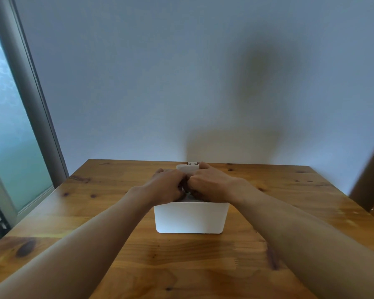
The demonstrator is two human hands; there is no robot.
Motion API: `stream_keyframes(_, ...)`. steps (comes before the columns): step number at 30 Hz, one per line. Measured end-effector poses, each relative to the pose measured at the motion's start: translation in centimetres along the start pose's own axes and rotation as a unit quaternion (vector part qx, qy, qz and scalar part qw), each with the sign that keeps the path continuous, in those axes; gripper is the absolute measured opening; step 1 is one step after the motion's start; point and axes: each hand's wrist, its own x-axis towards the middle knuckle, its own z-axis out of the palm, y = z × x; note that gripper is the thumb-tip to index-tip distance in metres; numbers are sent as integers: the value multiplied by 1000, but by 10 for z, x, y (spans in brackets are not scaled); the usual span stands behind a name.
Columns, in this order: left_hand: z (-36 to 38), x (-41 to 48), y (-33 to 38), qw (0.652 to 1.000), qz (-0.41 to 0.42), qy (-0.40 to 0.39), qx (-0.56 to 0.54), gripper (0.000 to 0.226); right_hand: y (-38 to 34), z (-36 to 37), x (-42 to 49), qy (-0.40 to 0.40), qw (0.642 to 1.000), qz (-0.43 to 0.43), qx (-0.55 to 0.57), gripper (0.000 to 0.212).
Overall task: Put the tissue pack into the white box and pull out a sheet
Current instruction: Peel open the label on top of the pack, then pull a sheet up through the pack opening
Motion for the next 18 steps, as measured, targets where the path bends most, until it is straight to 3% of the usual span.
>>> stream_keyframes(7,-2,-2,2,1000,-5,2,-21,14,-1,-4,-3,-5,1000,14,-11,14)
stream_keyframes(18,0,-3,-1,998,-5,18,-60,19,-3,0,-7,37,992,123,-2,21)
